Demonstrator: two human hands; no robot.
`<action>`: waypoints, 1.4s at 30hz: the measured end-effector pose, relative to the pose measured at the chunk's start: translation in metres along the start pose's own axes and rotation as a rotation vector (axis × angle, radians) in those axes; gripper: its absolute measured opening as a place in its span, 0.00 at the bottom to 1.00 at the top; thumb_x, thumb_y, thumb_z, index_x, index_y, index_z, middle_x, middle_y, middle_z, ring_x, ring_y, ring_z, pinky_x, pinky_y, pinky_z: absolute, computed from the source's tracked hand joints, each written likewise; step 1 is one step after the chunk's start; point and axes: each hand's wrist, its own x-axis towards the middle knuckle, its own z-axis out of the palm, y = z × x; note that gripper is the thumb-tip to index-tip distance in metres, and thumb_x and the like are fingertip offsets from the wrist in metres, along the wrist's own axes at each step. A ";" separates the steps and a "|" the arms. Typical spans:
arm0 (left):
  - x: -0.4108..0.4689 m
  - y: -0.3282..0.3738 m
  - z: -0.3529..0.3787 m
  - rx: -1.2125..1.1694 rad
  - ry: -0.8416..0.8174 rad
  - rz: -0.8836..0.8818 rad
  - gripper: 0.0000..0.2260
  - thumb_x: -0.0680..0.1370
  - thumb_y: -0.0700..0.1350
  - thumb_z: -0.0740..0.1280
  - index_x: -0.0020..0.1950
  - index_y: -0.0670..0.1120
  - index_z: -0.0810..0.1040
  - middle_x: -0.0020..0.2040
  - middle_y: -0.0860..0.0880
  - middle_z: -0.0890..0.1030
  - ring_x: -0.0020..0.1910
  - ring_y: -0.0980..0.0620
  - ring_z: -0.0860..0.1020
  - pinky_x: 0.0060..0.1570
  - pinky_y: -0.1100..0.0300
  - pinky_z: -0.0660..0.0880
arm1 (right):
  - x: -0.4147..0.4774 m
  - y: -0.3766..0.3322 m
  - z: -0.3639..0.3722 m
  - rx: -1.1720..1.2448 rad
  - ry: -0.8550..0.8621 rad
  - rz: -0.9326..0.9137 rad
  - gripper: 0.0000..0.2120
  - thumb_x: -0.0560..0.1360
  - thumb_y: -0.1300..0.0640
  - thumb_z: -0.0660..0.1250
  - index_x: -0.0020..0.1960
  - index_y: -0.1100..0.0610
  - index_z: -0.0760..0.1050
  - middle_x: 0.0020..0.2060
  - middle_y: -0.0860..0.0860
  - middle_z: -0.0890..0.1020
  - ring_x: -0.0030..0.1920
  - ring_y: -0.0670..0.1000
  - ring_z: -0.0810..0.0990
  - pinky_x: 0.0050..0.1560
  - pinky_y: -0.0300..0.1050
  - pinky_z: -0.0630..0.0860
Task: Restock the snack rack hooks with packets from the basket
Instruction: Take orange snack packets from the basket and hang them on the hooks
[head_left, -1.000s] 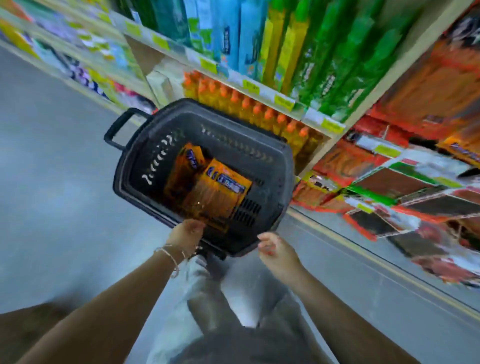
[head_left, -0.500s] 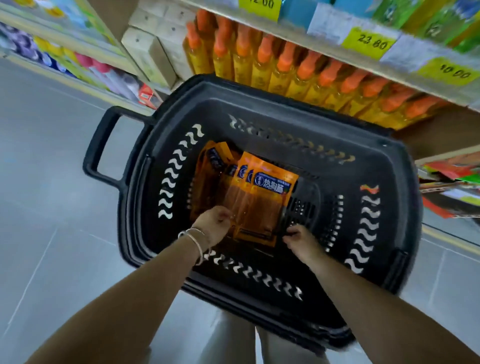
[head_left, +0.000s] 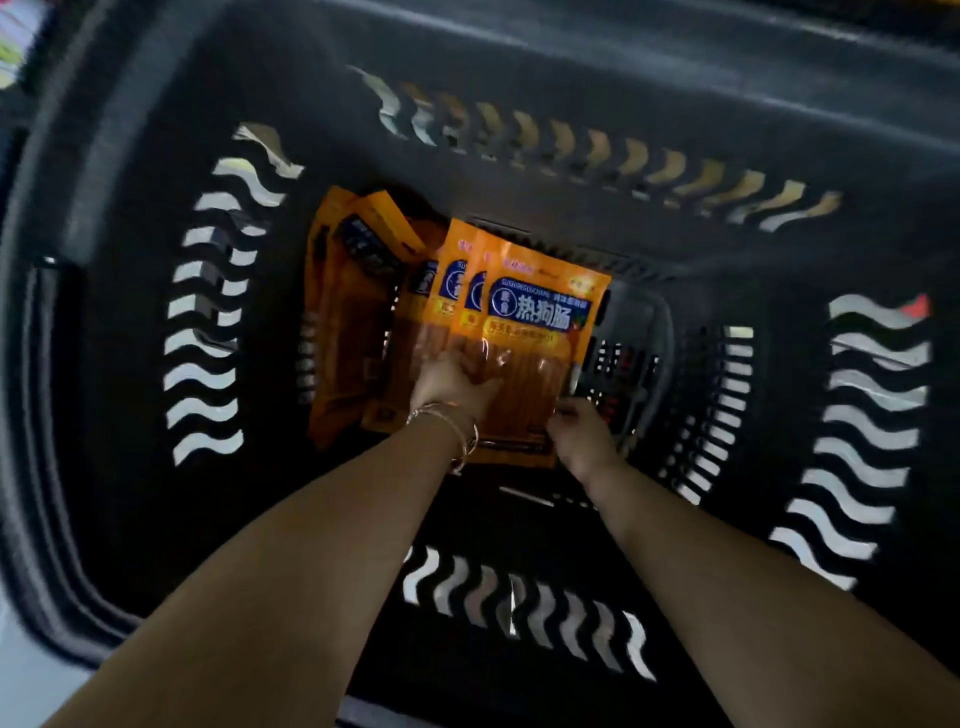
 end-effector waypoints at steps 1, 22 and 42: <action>-0.001 0.001 0.001 -0.023 0.016 -0.004 0.11 0.72 0.50 0.73 0.45 0.49 0.72 0.50 0.48 0.80 0.50 0.49 0.77 0.50 0.56 0.75 | 0.000 -0.001 0.002 -0.002 -0.023 0.000 0.12 0.77 0.61 0.61 0.60 0.56 0.72 0.42 0.51 0.79 0.40 0.51 0.78 0.41 0.42 0.74; -0.021 -0.049 -0.122 -0.013 0.205 -0.071 0.17 0.77 0.47 0.62 0.65 0.47 0.72 0.55 0.45 0.78 0.45 0.51 0.71 0.45 0.58 0.66 | 0.017 -0.040 0.032 0.076 0.055 0.146 0.55 0.53 0.35 0.78 0.71 0.50 0.55 0.66 0.55 0.64 0.66 0.58 0.67 0.66 0.54 0.67; -0.013 -0.048 -0.111 -0.066 0.200 -0.037 0.16 0.77 0.49 0.62 0.64 0.49 0.73 0.46 0.51 0.77 0.38 0.54 0.73 0.37 0.62 0.68 | 0.006 -0.021 0.019 0.210 0.431 0.062 0.29 0.63 0.46 0.78 0.59 0.52 0.71 0.55 0.50 0.75 0.59 0.54 0.74 0.57 0.47 0.72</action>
